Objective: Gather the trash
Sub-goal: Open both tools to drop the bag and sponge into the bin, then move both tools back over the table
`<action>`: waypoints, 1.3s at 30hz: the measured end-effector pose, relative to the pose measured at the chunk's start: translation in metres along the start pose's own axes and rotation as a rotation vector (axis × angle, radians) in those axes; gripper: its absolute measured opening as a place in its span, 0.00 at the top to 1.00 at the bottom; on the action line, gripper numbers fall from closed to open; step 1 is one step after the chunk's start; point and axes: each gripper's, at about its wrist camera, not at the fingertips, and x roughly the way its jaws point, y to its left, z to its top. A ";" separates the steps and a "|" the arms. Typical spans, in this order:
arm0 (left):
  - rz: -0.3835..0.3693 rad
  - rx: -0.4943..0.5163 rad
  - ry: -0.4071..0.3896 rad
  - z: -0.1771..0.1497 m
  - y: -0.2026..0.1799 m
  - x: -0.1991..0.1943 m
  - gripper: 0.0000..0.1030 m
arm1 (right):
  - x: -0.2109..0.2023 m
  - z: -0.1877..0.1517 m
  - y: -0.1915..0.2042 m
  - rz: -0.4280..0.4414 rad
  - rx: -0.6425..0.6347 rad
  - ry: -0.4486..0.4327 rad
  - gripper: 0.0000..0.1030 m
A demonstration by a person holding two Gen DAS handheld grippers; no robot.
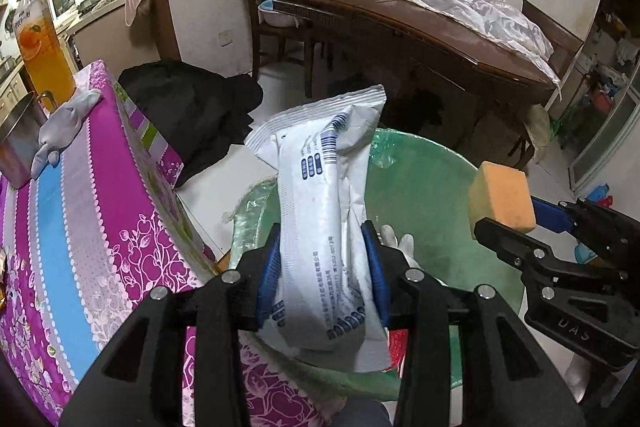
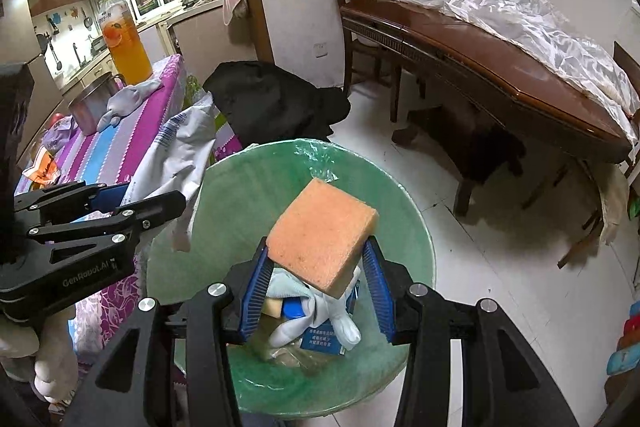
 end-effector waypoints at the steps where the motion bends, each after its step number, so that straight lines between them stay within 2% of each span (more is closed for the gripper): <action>1: 0.007 0.001 0.000 0.000 0.000 0.000 0.55 | 0.000 0.000 -0.001 -0.003 0.002 -0.004 0.46; 2: 0.011 -0.001 -0.005 0.000 0.001 -0.001 0.48 | -0.001 0.001 -0.001 -0.005 0.005 -0.007 0.45; 5: 0.019 -0.017 -0.015 0.001 0.007 -0.001 0.38 | -0.003 0.001 -0.003 -0.014 0.012 -0.018 0.42; 10: 0.023 -0.035 -0.021 0.001 0.014 -0.004 0.36 | -0.015 0.001 -0.003 -0.015 0.021 -0.068 0.41; 14: 0.035 -0.059 -0.071 -0.005 0.026 -0.023 0.36 | -0.046 -0.003 0.014 -0.018 0.014 -0.194 0.36; 19: 0.093 -0.096 -0.207 -0.028 0.054 -0.070 0.36 | -0.091 -0.021 0.068 0.037 -0.030 -0.381 0.26; 22: 0.119 -0.129 -0.278 -0.050 0.080 -0.098 0.36 | -0.104 -0.034 0.099 0.096 -0.059 -0.436 0.21; 24: 0.141 -0.161 -0.316 -0.065 0.101 -0.119 0.33 | -0.109 -0.041 0.124 0.156 -0.078 -0.455 0.20; 27: 0.265 -0.173 -0.382 -0.093 0.128 -0.149 0.27 | -0.117 -0.051 0.166 0.227 -0.140 -0.486 0.19; 29: 0.343 -0.196 -0.411 -0.111 0.147 -0.166 0.25 | -0.124 -0.057 0.193 0.248 -0.182 -0.525 0.12; 31: 0.381 -0.237 -0.424 -0.127 0.168 -0.179 0.24 | -0.132 -0.062 0.217 0.269 -0.217 -0.576 0.07; 34: 0.456 -0.332 -0.422 -0.157 0.214 -0.199 0.22 | -0.136 -0.071 0.258 0.323 -0.289 -0.622 0.07; 39: 0.506 -0.492 -0.396 -0.190 0.280 -0.220 0.22 | -0.127 -0.084 0.322 0.400 -0.391 -0.596 0.07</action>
